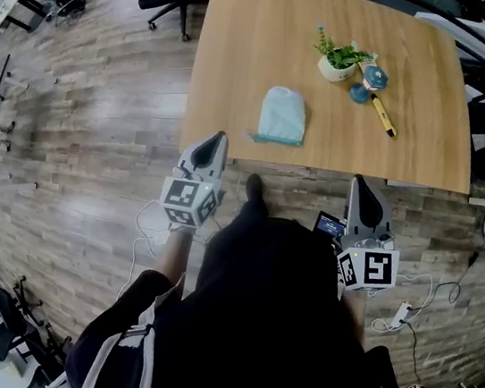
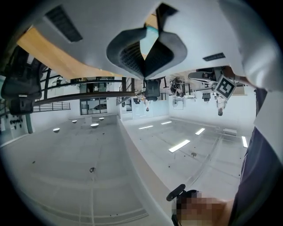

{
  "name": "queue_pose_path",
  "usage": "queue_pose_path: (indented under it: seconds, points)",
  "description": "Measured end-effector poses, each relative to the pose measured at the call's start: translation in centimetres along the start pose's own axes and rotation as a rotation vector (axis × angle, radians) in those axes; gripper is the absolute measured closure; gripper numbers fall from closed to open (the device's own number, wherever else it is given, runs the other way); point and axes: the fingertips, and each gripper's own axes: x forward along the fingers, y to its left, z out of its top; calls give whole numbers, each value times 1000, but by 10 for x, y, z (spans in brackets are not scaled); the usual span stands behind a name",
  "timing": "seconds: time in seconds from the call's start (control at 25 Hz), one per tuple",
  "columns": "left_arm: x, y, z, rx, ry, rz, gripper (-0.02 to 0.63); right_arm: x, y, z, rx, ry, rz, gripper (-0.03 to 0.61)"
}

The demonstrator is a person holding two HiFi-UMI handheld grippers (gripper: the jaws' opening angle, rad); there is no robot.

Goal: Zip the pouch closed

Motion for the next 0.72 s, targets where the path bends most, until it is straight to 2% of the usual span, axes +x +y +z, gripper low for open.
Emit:
queue_pose_path:
  seconds: [0.12, 0.32, 0.52, 0.72]
  points:
    - [25, 13, 8, 49, -19, -30, 614, 31, 1, 1, 3, 1, -42, 566]
    - [52, 24, 2, 78, -7, -76, 614, 73, 2, -1, 19, 5, -70, 566]
    - [60, 23, -10, 89, 58, -170, 614, 98, 14, -13, 25, 99, -18, 566]
    - [69, 32, -17, 104, 96, -154, 614, 106, -4, -16, 43, 111, -37, 566]
